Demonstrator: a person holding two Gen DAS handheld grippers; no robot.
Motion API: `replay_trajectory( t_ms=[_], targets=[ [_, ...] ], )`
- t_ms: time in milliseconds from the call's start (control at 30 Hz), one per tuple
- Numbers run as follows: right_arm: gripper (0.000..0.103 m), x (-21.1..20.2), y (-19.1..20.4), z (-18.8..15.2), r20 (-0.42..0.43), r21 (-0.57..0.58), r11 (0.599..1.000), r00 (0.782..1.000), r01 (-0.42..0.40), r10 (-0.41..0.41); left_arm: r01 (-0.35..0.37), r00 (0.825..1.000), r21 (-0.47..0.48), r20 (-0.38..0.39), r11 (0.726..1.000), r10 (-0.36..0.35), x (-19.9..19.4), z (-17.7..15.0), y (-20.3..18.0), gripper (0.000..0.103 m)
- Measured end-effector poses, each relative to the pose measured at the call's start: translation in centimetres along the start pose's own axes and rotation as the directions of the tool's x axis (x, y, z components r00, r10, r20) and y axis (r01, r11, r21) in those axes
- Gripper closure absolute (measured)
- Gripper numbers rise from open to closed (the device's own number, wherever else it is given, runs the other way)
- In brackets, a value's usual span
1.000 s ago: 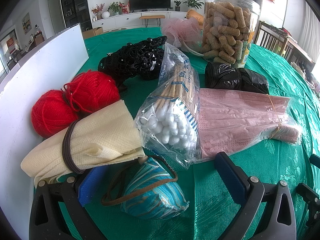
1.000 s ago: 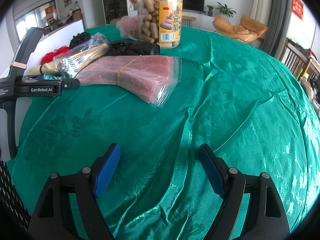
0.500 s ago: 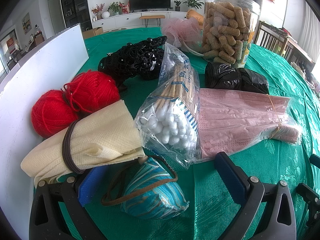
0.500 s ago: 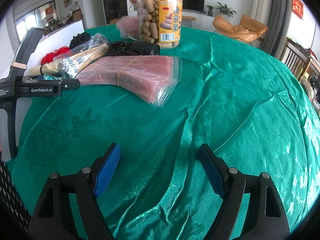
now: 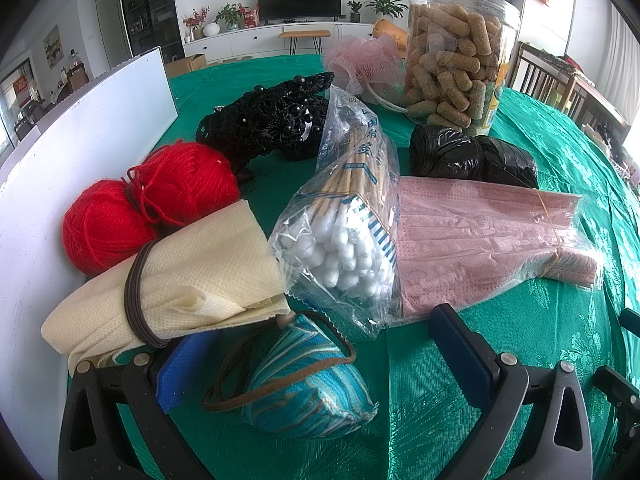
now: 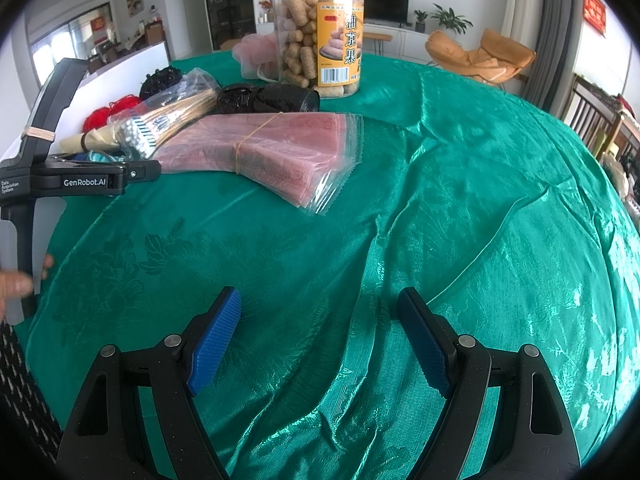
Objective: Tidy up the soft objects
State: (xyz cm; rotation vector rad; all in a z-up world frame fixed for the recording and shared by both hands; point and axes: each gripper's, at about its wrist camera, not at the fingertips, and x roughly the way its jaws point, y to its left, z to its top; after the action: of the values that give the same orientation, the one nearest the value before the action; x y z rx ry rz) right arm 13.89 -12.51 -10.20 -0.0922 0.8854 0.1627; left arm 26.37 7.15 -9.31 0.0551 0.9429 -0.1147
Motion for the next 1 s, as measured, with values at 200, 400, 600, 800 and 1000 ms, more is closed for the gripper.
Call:
replay_trajectory(
  t_ms=[200,400,600,800,1000],
  targets=[
    [0.020,0.0,-0.1,0.0,0.006,0.011,1.000,1.000,-0.010,0.010,0.025,0.999,0.032,-0.036,0.999,-0.024,-0.8,-0.7,0.0,0.000],
    [0.020,-0.1,0.0,0.1,0.010,0.020,1.000,1.000,-0.018,0.018,0.039,0.999,-0.012,-0.012,0.999,-0.039,-3.7,-4.2,0.4,0.000],
    [0.020,0.1,0.1,0.1,0.002,0.004,1.000,1.000,0.001,-0.001,0.042,0.998,-0.169,0.047,0.985,-0.035,-5.5,-4.9,2.6,0.000],
    [0.020,0.2,0.1,0.1,0.002,0.003,1.000,1.000,0.003,-0.003,-0.037,0.998,-0.187,0.048,0.982,0.046,-6.3,-5.3,2.6,0.000],
    [0.020,0.2,0.1,0.1,0.001,0.002,1.000,1.000,0.003,-0.003,-0.135,0.990,-0.158,-0.052,0.978,0.128,-5.1,-5.6,2.0,0.000]
  ],
)
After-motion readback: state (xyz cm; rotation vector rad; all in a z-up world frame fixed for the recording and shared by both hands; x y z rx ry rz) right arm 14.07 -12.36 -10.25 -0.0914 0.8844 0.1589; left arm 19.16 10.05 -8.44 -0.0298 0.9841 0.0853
